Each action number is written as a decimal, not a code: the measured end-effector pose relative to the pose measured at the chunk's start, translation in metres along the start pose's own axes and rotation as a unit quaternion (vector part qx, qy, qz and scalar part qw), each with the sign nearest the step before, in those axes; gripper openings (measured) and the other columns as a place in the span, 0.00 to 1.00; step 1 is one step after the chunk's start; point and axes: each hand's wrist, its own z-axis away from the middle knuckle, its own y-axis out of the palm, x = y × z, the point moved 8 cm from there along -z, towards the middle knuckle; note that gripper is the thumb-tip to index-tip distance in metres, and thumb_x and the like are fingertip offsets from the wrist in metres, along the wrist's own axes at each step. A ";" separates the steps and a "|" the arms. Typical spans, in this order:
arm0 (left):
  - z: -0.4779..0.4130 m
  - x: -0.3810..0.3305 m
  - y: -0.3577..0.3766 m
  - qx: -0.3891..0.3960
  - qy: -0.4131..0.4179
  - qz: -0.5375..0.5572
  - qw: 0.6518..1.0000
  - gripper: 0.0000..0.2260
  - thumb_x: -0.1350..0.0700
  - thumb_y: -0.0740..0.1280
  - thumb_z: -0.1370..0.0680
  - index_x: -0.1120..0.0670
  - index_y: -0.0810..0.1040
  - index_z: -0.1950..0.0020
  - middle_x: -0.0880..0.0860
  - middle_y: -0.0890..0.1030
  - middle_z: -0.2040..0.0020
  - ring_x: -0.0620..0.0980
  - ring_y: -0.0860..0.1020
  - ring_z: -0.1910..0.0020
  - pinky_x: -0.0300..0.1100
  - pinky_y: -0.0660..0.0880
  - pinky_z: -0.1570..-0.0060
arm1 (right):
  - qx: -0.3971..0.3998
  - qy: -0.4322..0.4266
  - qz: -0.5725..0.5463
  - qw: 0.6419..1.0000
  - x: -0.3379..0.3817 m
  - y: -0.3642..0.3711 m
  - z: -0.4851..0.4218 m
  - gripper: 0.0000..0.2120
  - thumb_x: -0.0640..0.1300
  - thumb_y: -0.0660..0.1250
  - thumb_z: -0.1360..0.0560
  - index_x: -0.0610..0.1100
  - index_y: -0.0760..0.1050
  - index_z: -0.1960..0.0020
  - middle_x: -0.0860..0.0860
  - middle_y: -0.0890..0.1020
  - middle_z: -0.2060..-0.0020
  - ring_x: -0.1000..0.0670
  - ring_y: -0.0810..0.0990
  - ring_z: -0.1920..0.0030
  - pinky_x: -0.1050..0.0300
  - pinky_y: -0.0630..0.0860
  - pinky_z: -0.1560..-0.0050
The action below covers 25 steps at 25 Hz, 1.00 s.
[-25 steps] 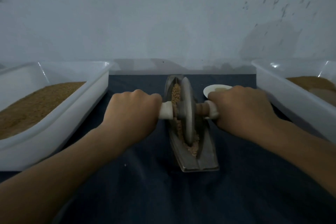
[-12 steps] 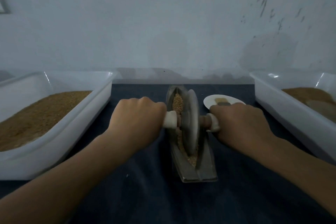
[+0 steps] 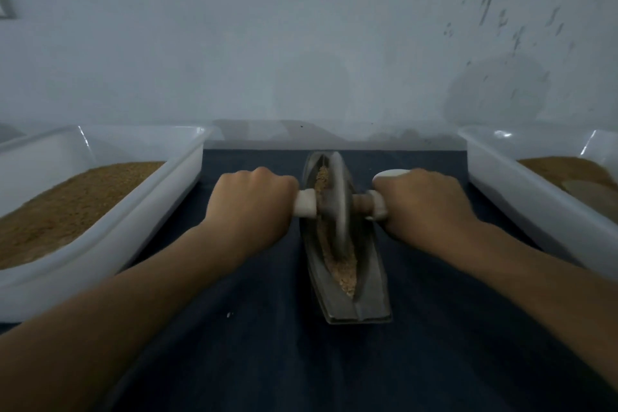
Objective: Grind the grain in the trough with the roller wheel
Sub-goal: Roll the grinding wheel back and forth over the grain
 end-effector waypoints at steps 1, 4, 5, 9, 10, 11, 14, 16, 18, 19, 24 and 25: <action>0.005 -0.001 -0.010 -0.029 0.017 -0.005 0.999 0.20 0.53 0.75 0.40 0.46 0.62 0.67 0.44 0.51 0.73 0.44 0.46 0.76 0.34 0.47 0.73 | -0.016 -0.008 0.012 1.000 0.000 -0.003 0.013 0.24 0.52 0.73 0.34 0.54 0.55 0.66 0.57 0.63 0.72 0.55 0.59 0.73 0.62 0.49 0.73; -0.003 0.003 0.007 0.012 -0.020 -0.013 1.000 0.18 0.55 0.74 0.37 0.47 0.62 0.66 0.45 0.53 0.73 0.46 0.48 0.77 0.35 0.48 0.73 | -0.043 0.004 0.038 0.998 -0.003 -0.004 -0.001 0.20 0.52 0.75 0.34 0.54 0.62 0.64 0.57 0.67 0.72 0.50 0.65 0.74 0.63 0.50 0.72; -0.013 0.006 0.019 0.039 -0.048 -0.011 0.998 0.14 0.54 0.72 0.32 0.48 0.65 0.65 0.47 0.58 0.73 0.48 0.53 0.77 0.38 0.52 0.74 | -0.035 0.012 0.022 0.999 -0.001 -0.002 -0.018 0.15 0.52 0.74 0.30 0.53 0.67 0.62 0.54 0.73 0.69 0.47 0.71 0.71 0.62 0.56 0.72; -0.042 0.025 0.050 0.135 -0.136 0.074 0.979 0.03 0.52 0.65 0.23 0.50 0.75 0.54 0.51 0.77 0.59 0.54 0.74 0.63 0.47 0.68 0.63 | 0.040 0.045 0.012 0.998 0.003 0.007 -0.074 0.06 0.50 0.68 0.22 0.50 0.78 0.47 0.46 0.83 0.52 0.40 0.82 0.52 0.52 0.72 0.59; -0.038 0.023 0.046 0.130 -0.124 0.070 0.981 0.04 0.51 0.66 0.23 0.50 0.74 0.56 0.51 0.77 0.60 0.54 0.73 0.64 0.46 0.68 0.64 | 0.048 0.032 0.001 0.998 0.003 0.006 -0.068 0.04 0.51 0.68 0.22 0.51 0.77 0.50 0.47 0.82 0.54 0.41 0.81 0.54 0.52 0.73 0.59; -0.031 0.018 0.036 0.102 -0.091 0.050 0.989 0.07 0.51 0.67 0.25 0.49 0.70 0.59 0.50 0.74 0.64 0.52 0.70 0.68 0.44 0.65 0.68 | 0.047 0.022 -0.013 0.999 0.000 0.006 -0.052 0.05 0.52 0.69 0.23 0.53 0.74 0.54 0.49 0.80 0.59 0.43 0.79 0.59 0.54 0.72 0.64; 0.002 0.000 -0.002 -0.003 0.012 -0.002 1.000 0.18 0.54 0.74 0.35 0.47 0.63 0.65 0.46 0.60 0.73 0.49 0.57 0.78 0.36 0.49 0.74 | -0.042 -0.006 0.020 0.999 -0.001 -0.005 0.002 0.17 0.53 0.70 0.31 0.53 0.60 0.65 0.57 0.64 0.72 0.52 0.61 0.74 0.62 0.51 0.73; 0.006 0.000 -0.008 -0.020 0.016 -0.014 1.000 0.18 0.56 0.74 0.39 0.48 0.64 0.66 0.47 0.58 0.74 0.49 0.55 0.78 0.34 0.47 0.72 | -0.068 -0.005 0.023 0.997 -0.006 -0.008 0.010 0.19 0.54 0.69 0.35 0.54 0.58 0.65 0.57 0.58 0.74 0.55 0.54 0.75 0.64 0.46 0.71; -0.004 0.001 0.007 0.029 -0.028 -0.040 0.998 0.14 0.55 0.73 0.34 0.49 0.66 0.65 0.48 0.60 0.73 0.51 0.59 0.77 0.37 0.51 0.73 | -0.046 0.001 0.012 0.999 -0.005 0.004 -0.006 0.19 0.54 0.72 0.32 0.54 0.61 0.64 0.57 0.64 0.73 0.53 0.61 0.75 0.63 0.53 0.73; -0.018 0.003 0.016 0.050 -0.044 -0.036 0.997 0.11 0.54 0.72 0.30 0.49 0.69 0.63 0.50 0.65 0.71 0.54 0.66 0.75 0.40 0.57 0.73 | -0.029 0.019 -0.009 0.999 -0.007 0.010 -0.023 0.15 0.54 0.72 0.29 0.54 0.66 0.62 0.55 0.71 0.71 0.48 0.70 0.72 0.60 0.60 0.73; -0.057 0.007 0.023 0.109 -0.063 -0.021 0.992 0.04 0.54 0.67 0.24 0.51 0.80 0.50 0.53 0.78 0.59 0.58 0.80 0.59 0.45 0.67 0.66 | 0.065 0.077 -0.088 0.991 -0.012 0.024 -0.056 0.09 0.55 0.68 0.23 0.52 0.72 0.56 0.49 0.80 0.57 0.43 0.78 0.58 0.52 0.72 0.62; -0.047 0.002 0.013 0.083 -0.033 -0.030 0.996 0.03 0.54 0.69 0.26 0.50 0.79 0.53 0.51 0.74 0.65 0.57 0.78 0.65 0.44 0.64 0.69 | 0.056 0.066 -0.084 0.993 -0.012 0.021 -0.039 0.11 0.54 0.68 0.24 0.53 0.68 0.60 0.52 0.78 0.61 0.46 0.75 0.62 0.55 0.67 0.67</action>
